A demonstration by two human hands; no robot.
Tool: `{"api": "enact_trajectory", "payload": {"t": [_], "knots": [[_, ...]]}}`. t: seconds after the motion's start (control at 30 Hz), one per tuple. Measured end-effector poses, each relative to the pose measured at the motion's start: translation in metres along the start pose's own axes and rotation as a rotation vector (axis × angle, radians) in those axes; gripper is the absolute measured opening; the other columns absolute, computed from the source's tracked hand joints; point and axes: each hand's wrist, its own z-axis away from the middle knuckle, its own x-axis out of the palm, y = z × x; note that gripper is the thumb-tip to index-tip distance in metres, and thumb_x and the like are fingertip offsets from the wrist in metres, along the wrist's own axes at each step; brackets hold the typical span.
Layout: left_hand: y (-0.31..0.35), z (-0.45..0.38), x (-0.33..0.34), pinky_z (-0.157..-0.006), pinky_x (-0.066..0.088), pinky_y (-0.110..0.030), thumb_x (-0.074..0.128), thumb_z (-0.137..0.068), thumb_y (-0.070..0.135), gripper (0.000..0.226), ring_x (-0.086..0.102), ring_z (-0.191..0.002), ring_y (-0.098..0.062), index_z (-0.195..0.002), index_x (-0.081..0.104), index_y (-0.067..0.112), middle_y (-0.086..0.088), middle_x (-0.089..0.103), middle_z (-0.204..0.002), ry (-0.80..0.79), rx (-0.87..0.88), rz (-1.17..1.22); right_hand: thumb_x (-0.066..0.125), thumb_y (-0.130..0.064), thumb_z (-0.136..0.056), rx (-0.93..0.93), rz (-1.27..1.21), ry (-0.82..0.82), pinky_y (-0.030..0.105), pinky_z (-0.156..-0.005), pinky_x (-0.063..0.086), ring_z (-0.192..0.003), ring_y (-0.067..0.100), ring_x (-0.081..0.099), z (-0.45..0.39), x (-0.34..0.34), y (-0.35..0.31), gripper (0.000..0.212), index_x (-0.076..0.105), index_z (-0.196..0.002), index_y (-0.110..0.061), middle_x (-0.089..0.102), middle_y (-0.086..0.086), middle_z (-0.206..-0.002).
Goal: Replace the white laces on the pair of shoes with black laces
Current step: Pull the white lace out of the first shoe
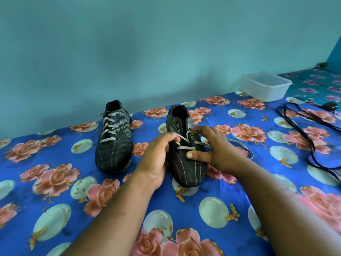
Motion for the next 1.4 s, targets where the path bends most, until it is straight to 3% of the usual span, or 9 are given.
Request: {"api": "enact_trajectory", "payload": {"t": [0.13,0.4,0.6,0.7,0.83,1.03,1.17,1.3,1.4], "knots": [[0.004,-0.002,-0.004,-0.054,0.035,-0.027,0.063,-0.088,0.057,0.042,0.052,-0.058,-0.01,-0.063,0.058,0.024,0.002,0.06,-0.069,0.021,-0.023,-0.116,0.061,-0.084,-0.055,0.003,0.004,0.007,0.041,-0.107,0.038,-0.129,0.014,0.036,0.002,0.001,-0.002,0.095,0.045,-0.139,-0.041,0.041,-0.014,-0.129],[0.001,-0.001,0.003,-0.069,0.051,-0.02,0.067,-0.097,0.03,0.019,0.072,-0.082,-0.009,-0.086,0.076,0.016,0.005,0.079,-0.09,0.084,0.071,-0.233,0.064,-0.081,-0.056,-0.01,0.013,0.02,0.038,-0.106,0.038,-0.128,0.014,0.037,0.0,0.001,0.0,0.094,0.046,-0.138,-0.039,0.041,-0.015,-0.128],[0.007,-0.006,-0.009,-0.048,0.025,-0.028,0.052,-0.092,0.04,0.026,0.035,-0.052,-0.011,-0.07,0.053,0.026,0.006,0.041,-0.068,0.081,-0.067,0.083,0.067,-0.078,-0.058,-0.01,-0.011,0.024,0.032,-0.099,0.037,-0.126,0.011,0.036,0.001,0.002,0.0,0.089,0.046,-0.137,-0.042,0.041,-0.016,-0.127],[0.01,-0.001,-0.003,-0.047,0.031,-0.024,0.058,-0.095,0.05,0.042,0.04,-0.049,-0.008,-0.064,0.05,0.023,0.01,0.047,-0.06,0.101,-0.003,-0.089,0.067,-0.078,-0.057,-0.005,-0.017,0.024,0.031,-0.097,0.035,-0.127,0.012,0.036,0.0,0.002,0.001,0.089,0.046,-0.136,-0.043,0.041,-0.017,-0.128],[-0.006,-0.009,-0.01,-0.06,0.042,-0.038,0.066,-0.092,0.056,0.052,0.047,-0.059,-0.013,-0.074,0.054,0.009,0.004,0.052,-0.061,0.192,0.351,-0.777,0.066,-0.079,-0.058,-0.009,0.006,0.025,0.031,-0.099,0.034,-0.128,0.014,0.037,-0.001,0.002,0.002,0.09,0.046,-0.138,-0.041,0.042,-0.014,-0.129],[-0.009,-0.016,-0.015,-0.065,0.05,-0.049,0.062,-0.094,0.039,0.021,0.055,-0.065,-0.018,-0.078,0.065,0.026,0.011,0.059,-0.064,0.314,0.361,-0.361,0.065,-0.081,-0.057,-0.013,0.0,0.02,0.036,-0.104,0.037,-0.129,0.014,0.037,0.0,0.001,0.002,0.09,0.045,-0.137,-0.044,0.042,-0.015,-0.13],[-0.006,-0.021,-0.019,-0.075,0.047,-0.038,0.059,-0.094,0.026,0.015,0.054,-0.072,-0.014,-0.08,0.063,0.029,0.013,0.061,-0.076,0.532,0.401,-0.185,0.067,-0.078,-0.059,-0.012,-0.005,0.03,0.03,-0.098,0.035,-0.127,0.013,0.037,0.0,0.002,0.002,0.087,0.047,-0.135,-0.043,0.042,-0.022,-0.121],[-0.005,-0.019,-0.025,-0.083,0.045,-0.023,0.056,-0.089,0.042,0.023,0.055,-0.088,-0.006,-0.107,0.065,0.03,0.019,0.057,-0.103,0.451,0.649,-0.565,0.068,-0.077,-0.059,-0.005,-0.013,0.024,0.028,-0.095,0.035,-0.126,0.012,0.036,0.0,0.002,0.002,0.086,0.046,-0.135,-0.043,0.041,-0.02,-0.124],[-0.01,-0.015,-0.016,-0.095,0.05,-0.039,0.054,-0.091,0.063,0.043,0.059,-0.108,-0.013,-0.114,0.072,0.032,0.015,0.063,-0.113,0.292,0.694,-0.822,0.067,-0.077,-0.059,-0.007,0.008,0.022,0.031,-0.099,0.035,-0.126,0.012,0.037,0.0,0.001,0.0,0.089,0.046,-0.138,-0.04,0.041,-0.015,-0.127]]}}
